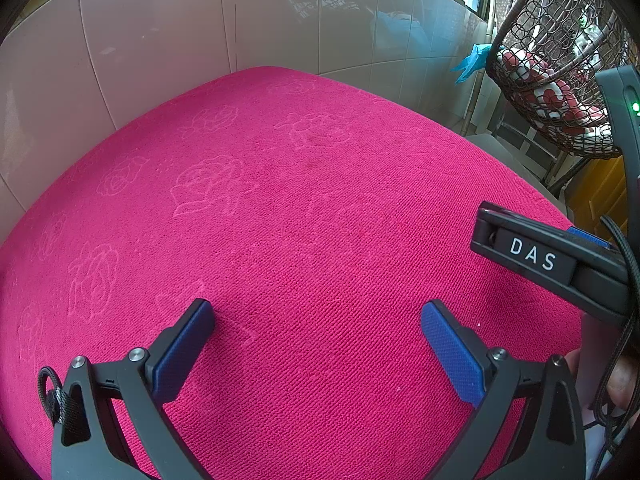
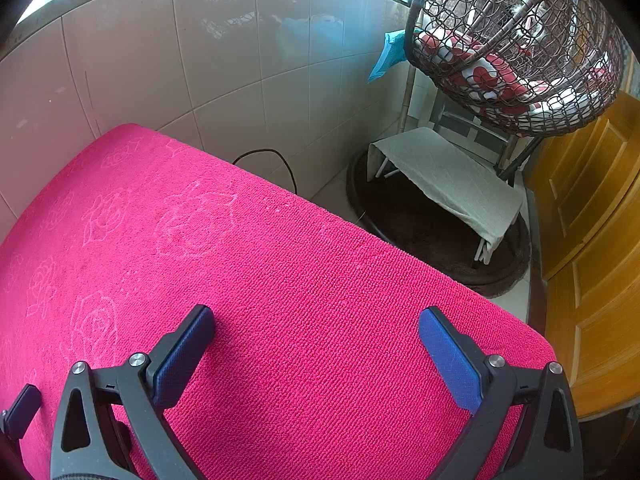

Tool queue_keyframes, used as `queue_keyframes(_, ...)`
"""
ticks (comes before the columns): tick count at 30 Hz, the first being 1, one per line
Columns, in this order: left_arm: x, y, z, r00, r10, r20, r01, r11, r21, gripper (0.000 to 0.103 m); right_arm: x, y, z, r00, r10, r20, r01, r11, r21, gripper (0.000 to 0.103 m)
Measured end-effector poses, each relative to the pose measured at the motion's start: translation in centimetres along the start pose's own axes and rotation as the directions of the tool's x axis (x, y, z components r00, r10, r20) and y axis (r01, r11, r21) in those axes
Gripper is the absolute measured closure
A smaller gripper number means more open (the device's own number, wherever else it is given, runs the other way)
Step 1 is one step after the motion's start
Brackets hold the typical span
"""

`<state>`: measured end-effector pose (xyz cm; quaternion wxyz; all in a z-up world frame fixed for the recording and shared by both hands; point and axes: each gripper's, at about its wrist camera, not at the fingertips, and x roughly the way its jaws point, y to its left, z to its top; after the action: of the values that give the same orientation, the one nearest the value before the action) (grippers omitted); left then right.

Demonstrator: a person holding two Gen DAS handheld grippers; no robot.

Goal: Organize objects

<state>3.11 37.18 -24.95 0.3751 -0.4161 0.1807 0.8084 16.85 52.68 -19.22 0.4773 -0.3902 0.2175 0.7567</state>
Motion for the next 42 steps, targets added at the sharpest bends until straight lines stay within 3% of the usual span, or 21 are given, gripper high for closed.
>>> queue_keyframes(42,-0.46,-0.36,-0.18,1.000,-0.009,-0.001,0.009,1.000,0.008,0.000,-0.17,0.78,0.00,1.000,-0.011,0.003,0.011,1.000,0.014,0.000)
